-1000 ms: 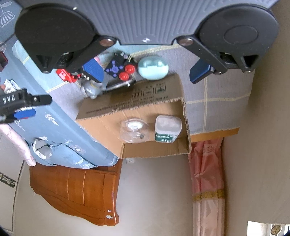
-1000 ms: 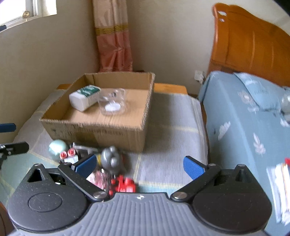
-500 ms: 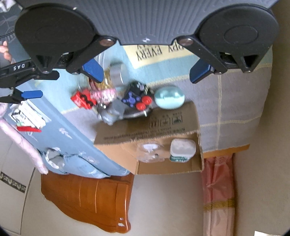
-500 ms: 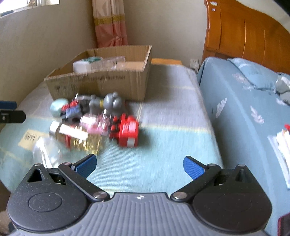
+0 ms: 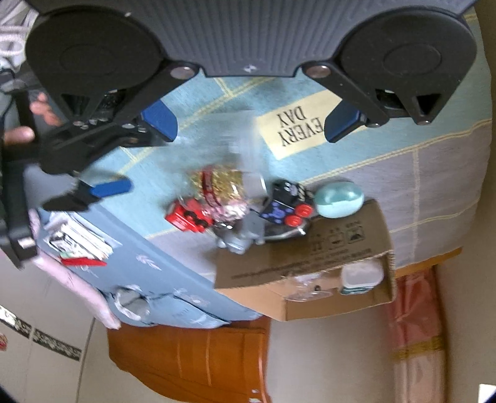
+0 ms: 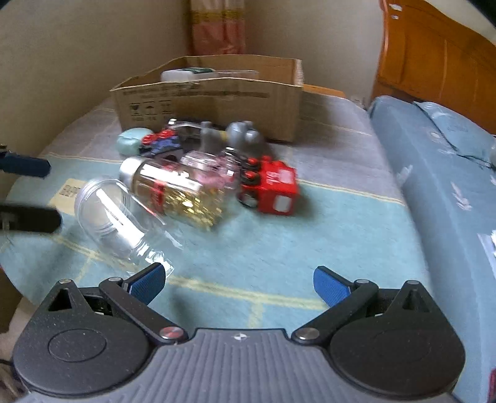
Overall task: Organize rigid objects
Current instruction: 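Move left tool to the empty clear jar while right tool approaches the red train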
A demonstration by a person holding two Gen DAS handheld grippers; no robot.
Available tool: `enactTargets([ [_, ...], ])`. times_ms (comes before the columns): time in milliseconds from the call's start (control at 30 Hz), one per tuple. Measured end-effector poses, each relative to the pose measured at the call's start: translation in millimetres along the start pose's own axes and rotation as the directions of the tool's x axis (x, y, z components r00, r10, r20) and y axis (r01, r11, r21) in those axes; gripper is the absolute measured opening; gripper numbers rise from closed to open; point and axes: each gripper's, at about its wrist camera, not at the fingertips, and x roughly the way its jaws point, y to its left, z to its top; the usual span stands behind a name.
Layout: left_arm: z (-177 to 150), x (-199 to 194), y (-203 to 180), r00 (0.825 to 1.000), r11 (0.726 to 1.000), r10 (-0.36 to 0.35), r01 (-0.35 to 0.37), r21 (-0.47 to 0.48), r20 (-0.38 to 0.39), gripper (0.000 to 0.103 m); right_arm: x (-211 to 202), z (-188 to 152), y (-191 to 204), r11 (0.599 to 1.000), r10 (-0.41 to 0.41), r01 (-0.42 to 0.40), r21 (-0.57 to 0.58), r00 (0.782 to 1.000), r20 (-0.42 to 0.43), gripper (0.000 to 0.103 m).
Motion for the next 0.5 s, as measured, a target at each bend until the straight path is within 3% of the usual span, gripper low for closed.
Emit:
enactTargets([
  [67,-1,3,-3,1.000,1.000,-0.004,0.004,0.011,-0.006,0.100,6,3,5,1.000,0.016,-0.016,-0.011,1.000,-0.006,0.103],
  [167,-2,8,-5,1.000,1.000,0.003,-0.003,0.016,-0.022,0.100,10,1,8,0.999,-0.024,0.024,-0.049,1.000,-0.006,0.103],
  [500,0,33,-27,0.998,0.998,0.005,-0.001,0.058,-0.066,0.100,-2,-17,-15,0.999,-0.018,0.019,-0.039,0.999,0.043,0.103],
])
